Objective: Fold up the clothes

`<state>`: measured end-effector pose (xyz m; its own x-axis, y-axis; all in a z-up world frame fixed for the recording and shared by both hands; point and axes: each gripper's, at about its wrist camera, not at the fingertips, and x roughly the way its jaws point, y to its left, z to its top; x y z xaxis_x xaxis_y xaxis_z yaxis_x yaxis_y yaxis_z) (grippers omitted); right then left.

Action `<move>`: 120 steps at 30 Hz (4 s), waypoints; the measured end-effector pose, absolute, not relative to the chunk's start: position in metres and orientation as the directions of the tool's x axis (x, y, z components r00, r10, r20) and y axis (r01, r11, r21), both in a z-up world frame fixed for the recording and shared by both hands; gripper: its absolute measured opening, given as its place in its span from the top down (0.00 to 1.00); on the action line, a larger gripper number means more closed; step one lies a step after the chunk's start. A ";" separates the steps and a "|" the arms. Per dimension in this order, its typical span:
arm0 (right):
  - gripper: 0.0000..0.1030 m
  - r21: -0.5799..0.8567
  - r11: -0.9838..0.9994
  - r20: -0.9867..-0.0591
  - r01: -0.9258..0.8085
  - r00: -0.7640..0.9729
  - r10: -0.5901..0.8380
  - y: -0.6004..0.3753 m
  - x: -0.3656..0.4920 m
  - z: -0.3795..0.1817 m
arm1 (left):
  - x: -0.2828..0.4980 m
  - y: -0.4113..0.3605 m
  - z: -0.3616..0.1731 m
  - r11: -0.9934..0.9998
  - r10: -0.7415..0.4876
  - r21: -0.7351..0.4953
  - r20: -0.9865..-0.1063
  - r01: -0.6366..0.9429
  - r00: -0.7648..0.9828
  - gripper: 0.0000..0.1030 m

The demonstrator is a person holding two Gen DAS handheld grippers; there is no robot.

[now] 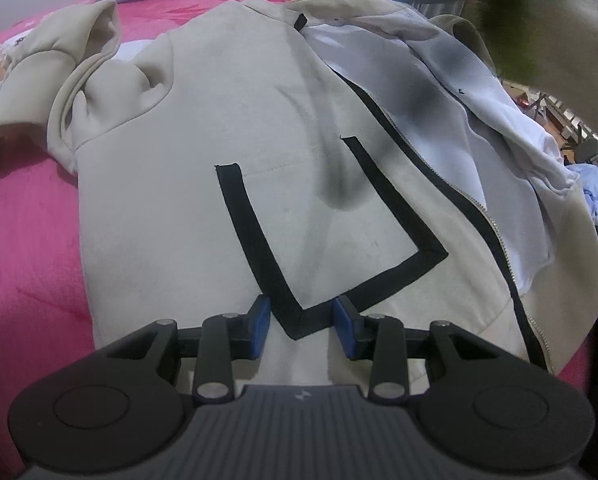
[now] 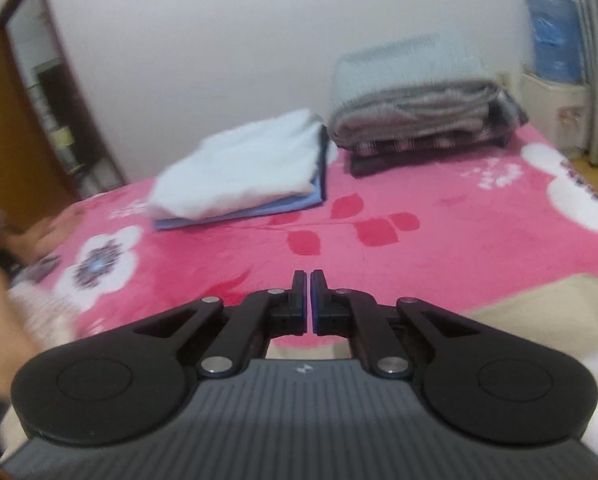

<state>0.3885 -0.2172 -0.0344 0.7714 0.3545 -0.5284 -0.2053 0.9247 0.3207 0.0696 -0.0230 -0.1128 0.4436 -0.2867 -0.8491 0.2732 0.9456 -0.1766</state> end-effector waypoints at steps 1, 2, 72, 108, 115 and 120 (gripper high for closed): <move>0.97 0.328 0.920 -0.521 -0.216 0.771 0.367 -0.228 0.370 -0.023 | 0.070 -0.023 -0.113 0.945 -0.289 -0.179 -0.849 0.272 0.444 0.64; 0.97 0.336 0.914 -0.512 -0.226 0.771 0.379 -0.238 0.351 -0.011 | 0.070 -0.022 -0.113 0.945 -0.291 -0.182 -0.847 0.271 0.444 0.64; 0.81 0.255 0.952 -0.731 -0.168 0.610 0.304 -0.177 0.260 -0.100 | 0.037 -0.049 -0.111 0.926 -0.174 0.065 -0.801 0.372 0.573 0.55; 0.93 -0.170 0.546 -0.576 -0.820 0.532 0.620 0.050 0.223 0.015 | 0.023 -0.014 -0.075 0.955 -0.214 -0.010 -0.712 0.296 0.668 0.42; 0.93 0.177 0.629 -0.481 -0.757 0.491 0.726 -0.019 0.227 0.111 | 0.020 0.009 -0.047 0.983 -0.080 0.073 -0.646 0.166 0.759 0.38; 0.94 0.465 0.535 -0.401 -0.705 0.371 0.838 -0.045 0.215 0.160 | 0.015 0.023 -0.042 0.990 -0.034 0.081 -0.648 0.113 0.761 0.37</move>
<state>0.2147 -0.0450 0.1603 0.3708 0.8378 -0.4007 -0.7054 0.5347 0.4652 0.0148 0.0232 -0.0417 0.7610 -0.0338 -0.6479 0.1133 0.9902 0.0814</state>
